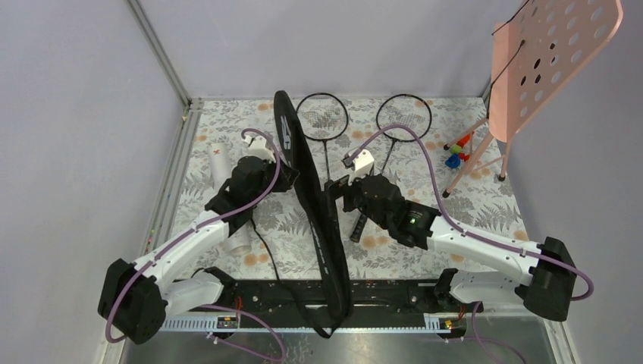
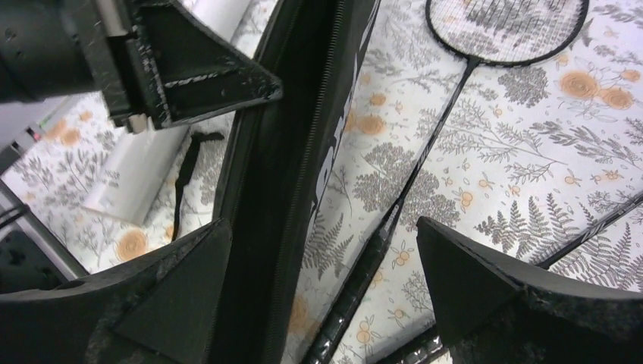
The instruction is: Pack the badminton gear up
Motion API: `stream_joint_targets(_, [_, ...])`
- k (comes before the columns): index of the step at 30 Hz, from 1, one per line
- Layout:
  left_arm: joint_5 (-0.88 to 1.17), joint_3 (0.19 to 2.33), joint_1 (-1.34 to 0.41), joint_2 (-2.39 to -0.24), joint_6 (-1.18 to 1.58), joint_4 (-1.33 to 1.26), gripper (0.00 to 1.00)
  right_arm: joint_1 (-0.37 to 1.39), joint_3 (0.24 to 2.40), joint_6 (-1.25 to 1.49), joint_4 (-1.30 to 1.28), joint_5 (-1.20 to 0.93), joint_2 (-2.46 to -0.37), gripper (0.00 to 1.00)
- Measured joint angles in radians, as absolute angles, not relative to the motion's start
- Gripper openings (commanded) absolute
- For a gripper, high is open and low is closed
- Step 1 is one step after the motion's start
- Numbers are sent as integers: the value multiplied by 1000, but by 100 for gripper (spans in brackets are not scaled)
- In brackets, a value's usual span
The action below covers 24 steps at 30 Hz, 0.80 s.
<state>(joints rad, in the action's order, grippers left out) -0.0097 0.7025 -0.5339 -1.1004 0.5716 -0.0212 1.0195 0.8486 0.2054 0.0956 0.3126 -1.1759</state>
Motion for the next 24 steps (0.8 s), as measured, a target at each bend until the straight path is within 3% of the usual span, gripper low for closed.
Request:
stream_joint_targets(7, [0,691,-533,-1008,557,-54,0,1019,870,237,125,311,-1225,99])
stream_joint_targets(12, [1,694,-533,-1005,541,-35,0,1019,971,265,95,318,-1388,86])
stream_joint_targets(21, [5,701,-533,-1005,467,17,0,1019,956,307,90,427,-1440,85])
stream_joint_targets(22, [9,701,-533,-1005,461,17,0,1019,956,308,90,426,-1441,77])
stream_joint_targets(24, [20,702,-533,-1005,450,17,0,1019,956,308,91,423,-1441,47])
